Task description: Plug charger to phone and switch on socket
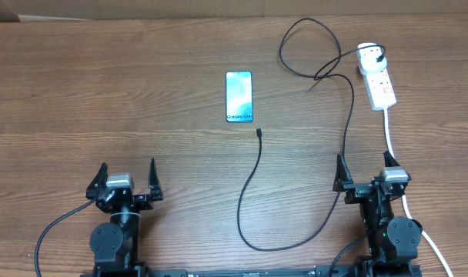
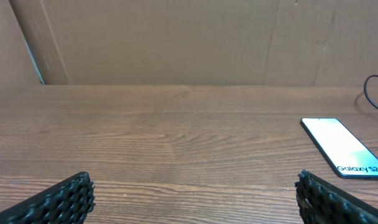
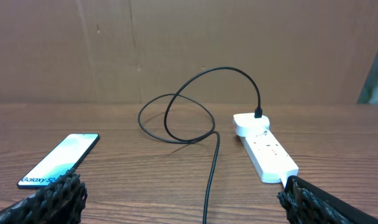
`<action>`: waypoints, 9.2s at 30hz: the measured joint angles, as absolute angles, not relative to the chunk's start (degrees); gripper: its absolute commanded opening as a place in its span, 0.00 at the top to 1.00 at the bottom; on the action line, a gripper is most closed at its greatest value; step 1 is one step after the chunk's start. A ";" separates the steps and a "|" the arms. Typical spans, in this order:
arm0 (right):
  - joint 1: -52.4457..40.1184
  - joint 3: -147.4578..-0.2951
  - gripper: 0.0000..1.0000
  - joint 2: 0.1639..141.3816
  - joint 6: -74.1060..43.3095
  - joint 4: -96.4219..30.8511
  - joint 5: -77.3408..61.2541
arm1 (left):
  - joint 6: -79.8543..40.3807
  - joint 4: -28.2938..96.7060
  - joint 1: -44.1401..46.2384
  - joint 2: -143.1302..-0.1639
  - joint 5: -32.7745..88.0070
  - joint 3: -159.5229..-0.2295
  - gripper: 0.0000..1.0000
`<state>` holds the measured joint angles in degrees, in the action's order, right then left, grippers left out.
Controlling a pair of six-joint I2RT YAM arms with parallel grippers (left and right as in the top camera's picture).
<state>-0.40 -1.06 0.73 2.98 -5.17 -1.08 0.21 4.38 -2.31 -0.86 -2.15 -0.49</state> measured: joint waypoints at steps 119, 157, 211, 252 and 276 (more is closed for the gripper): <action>-0.40 -1.06 0.00 0.73 3.01 -5.19 -1.10 | -48.40 -39.99 -2.31 -0.71 24.64 -0.51 0.00; -0.40 -1.06 0.00 0.73 2.98 -5.19 -1.10 | -22.52 75.68 -2.31 -53.95 35.11 -94.80 0.00; -0.40 -1.06 0.00 0.73 2.98 -5.19 -1.10 | -42.11 65.60 31.64 -117.64 -3.14 -116.01 0.00; -0.40 -1.06 0.00 0.73 3.03 -5.13 -1.10 | -29.36 42.26 30.00 -134.93 -13.30 -112.46 0.00; -0.40 -1.06 0.00 0.73 3.01 -5.15 -1.10 | -28.49 35.70 29.85 -135.20 -15.92 -108.33 0.00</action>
